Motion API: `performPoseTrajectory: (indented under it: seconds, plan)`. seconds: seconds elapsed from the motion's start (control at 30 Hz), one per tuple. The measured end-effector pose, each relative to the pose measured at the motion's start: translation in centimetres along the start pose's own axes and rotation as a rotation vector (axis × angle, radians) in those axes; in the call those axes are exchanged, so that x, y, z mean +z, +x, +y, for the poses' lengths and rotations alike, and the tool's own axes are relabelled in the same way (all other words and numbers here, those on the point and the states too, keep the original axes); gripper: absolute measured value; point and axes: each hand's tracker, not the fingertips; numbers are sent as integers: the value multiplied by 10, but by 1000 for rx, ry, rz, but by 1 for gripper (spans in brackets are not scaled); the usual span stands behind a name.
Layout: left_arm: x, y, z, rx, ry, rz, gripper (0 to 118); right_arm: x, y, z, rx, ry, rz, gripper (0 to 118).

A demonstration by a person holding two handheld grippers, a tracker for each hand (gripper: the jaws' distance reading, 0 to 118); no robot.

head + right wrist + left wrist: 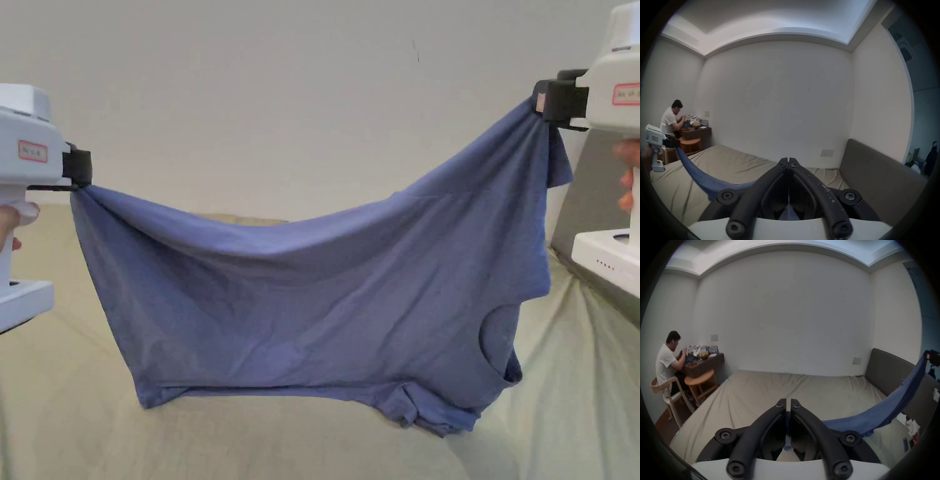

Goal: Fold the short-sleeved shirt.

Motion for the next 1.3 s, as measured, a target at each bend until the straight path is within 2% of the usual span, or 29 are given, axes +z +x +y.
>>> performPoseTrajectory:
  seconds: [0.07, 0.1, 0.17, 0.3, 0.37, 0.43, 0.57, 0.67, 0.7, 0.73, 0.9, 0.97, 1.03, 1.1, 1.3]
  plan:
    - [8, -1, -31, -20, -14, 7, 3, 17, -5, -25, -21, -22, 27, 0]
    - [14, -1, -49, -52, -18, 21, 3, 27, -8, -39, -4, -26, 56, 0]
    - [27, -5, -77, -51, -40, -24, 3, 47, -14, -67, 11, -41, 36, 0]
    - [63, -15, -140, 32, -71, -53, 3, 97, -30, -131, -7, -138, 149, 0]
    - [85, -19, -169, 33, -114, -84, 3, 127, -37, -162, -7, -149, 119, 0]
    - [106, -23, -197, 26, -141, -80, 3, 157, -43, -193, -6, -200, 170, 0]
    - [152, -33, -255, 87, -186, -94, 3, 218, -60, -252, 9, -292, 197, 0]
    - [179, -38, -289, 102, -217, -71, 3, 258, -71, -292, -8, -359, 178, 0]
    - [189, -39, -301, 122, -213, -70, 3, 266, -72, -306, -59, -399, 187, 0]
    - [197, -40, -310, 129, -250, -73, 3, 274, -73, -315, -68, -435, 205, 0]
    - [236, -39, -359, 96, -295, -66, 3, 317, -79, -364, -71, -504, 161, 0]
    - [240, -45, -371, 133, -345, -52, 3, 326, -74, -376, -150, -526, 132, 0]
    - [244, -51, -378, 197, -359, -42, 3, 333, -72, -384, -140, -537, 126, 0]
    - [248, -55, -385, 172, -364, -30, 3, 339, -69, -392, -102, -557, 107, 0]
    - [249, -46, -405, 118, -410, -35, 3, 342, -60, -426, -171, -640, 86, 0]
